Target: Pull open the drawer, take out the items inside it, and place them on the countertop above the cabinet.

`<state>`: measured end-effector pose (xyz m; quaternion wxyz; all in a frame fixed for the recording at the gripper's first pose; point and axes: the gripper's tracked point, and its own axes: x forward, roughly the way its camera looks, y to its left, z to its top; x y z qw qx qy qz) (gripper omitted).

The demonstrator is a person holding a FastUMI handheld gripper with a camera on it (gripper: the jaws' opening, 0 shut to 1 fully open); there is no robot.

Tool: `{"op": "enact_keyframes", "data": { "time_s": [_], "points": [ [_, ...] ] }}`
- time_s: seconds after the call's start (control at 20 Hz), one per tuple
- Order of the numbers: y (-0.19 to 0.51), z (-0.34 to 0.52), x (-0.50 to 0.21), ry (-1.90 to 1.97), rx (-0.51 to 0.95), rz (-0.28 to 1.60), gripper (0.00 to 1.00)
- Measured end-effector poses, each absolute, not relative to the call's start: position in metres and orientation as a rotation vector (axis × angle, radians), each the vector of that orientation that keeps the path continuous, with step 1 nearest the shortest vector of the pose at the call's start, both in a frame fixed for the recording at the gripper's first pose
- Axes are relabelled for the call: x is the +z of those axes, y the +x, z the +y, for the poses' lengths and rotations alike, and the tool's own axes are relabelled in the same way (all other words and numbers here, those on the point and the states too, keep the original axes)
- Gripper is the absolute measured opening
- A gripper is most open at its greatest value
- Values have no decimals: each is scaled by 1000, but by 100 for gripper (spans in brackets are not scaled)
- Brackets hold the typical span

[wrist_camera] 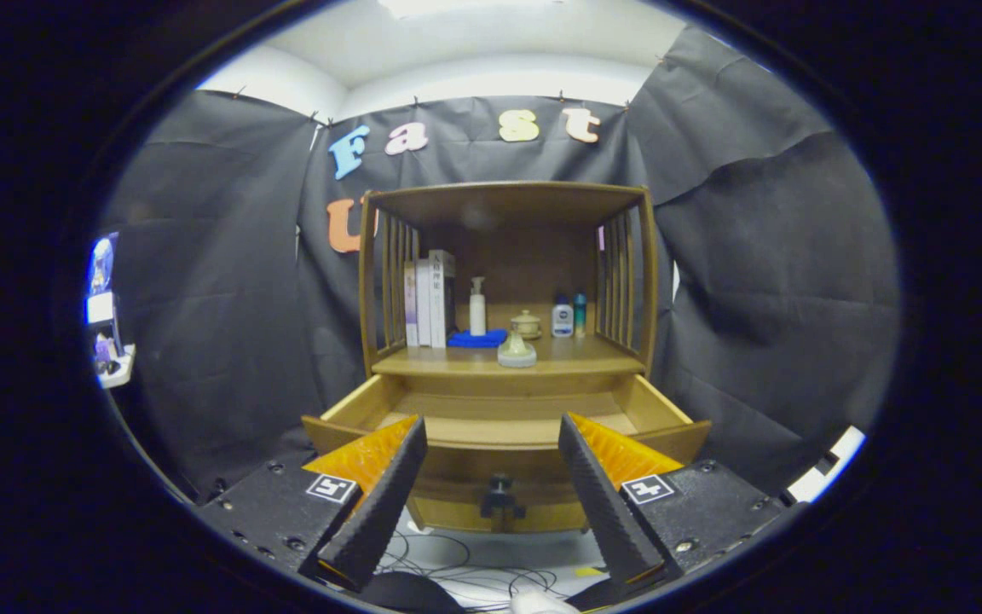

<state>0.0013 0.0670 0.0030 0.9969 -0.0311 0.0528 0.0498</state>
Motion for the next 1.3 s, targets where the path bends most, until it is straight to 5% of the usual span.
{"op": "enact_keyframes", "data": {
  "time_s": [0.55,1.3],
  "points": [
    [64,58,-98,-62,58,200,98],
    [128,52,-141,-66,-6,208,98]
  ]
}}
